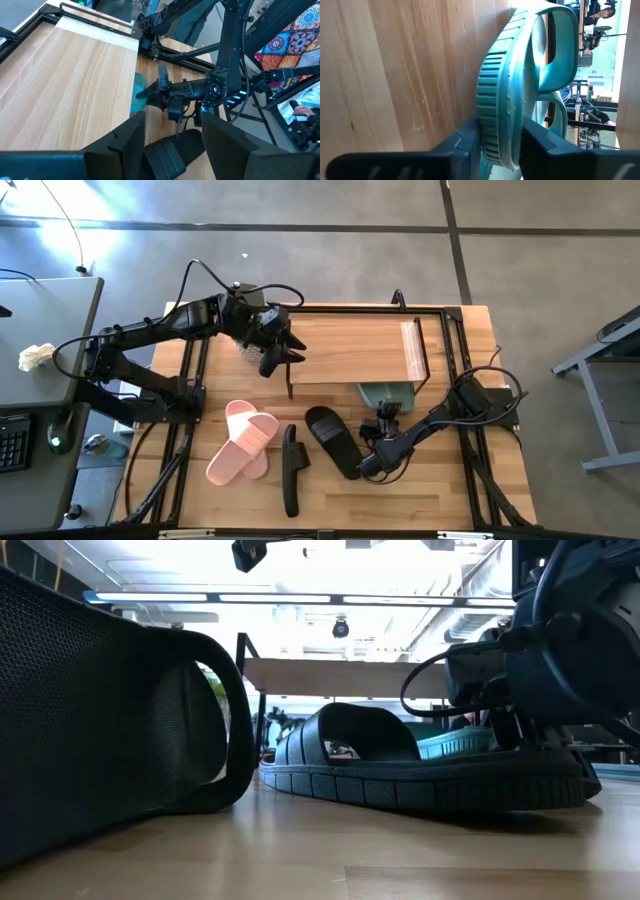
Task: Pick and place slides into the shelf
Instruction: Put the green slipper under the shelf
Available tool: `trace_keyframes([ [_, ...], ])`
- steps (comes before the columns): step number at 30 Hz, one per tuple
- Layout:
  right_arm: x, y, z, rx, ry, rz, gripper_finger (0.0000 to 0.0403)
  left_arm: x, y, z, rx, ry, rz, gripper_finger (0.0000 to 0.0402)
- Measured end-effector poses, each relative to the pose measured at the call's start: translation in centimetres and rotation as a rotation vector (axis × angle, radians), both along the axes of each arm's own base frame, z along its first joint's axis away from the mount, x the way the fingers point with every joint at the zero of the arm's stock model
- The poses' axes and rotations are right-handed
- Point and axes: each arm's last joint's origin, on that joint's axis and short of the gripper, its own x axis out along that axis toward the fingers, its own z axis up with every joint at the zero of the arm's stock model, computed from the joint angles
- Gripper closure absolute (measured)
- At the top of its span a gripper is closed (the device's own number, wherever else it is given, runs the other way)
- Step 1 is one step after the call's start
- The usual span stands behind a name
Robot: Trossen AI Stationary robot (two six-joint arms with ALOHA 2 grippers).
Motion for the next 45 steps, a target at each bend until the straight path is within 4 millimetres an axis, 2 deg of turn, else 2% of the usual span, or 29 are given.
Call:
trace_keyframes([
  [11,-0.1,0.7,0.0,-0.029,-0.046,0.056,0.0233,-0.2,-0.1,-0.3,-0.002,0.038,-0.008,0.0224],
  [23,-1.1,2.7,0.3,-0.061,-0.077,0.159,0.018,0.0,-0.7,-0.5,0.016,0.05,-0.043,0.0224],
  [33,-2.0,3.7,0.7,-0.076,-0.091,0.168,0.0178,0.6,-3.0,-0.5,0.03,0.048,-0.139,0.0224],
  [36,-2.4,4.5,2.1,-0.101,-0.126,0.146,0.0183,0.7,-3.8,-0.6,0.071,0.06,-0.177,0.0224],
  [40,-3.1,6.3,4.8,-0.123,-0.169,0.129,0.021,0.8,-4.9,-0.9,0.156,0.104,-0.184,0.0224],
  [45,-4.7,7.9,7.6,0.105,-0.299,0.111,0.0264,0.8,-5.6,-1.1,0.2,0.12,-0.201,0.0224],
])
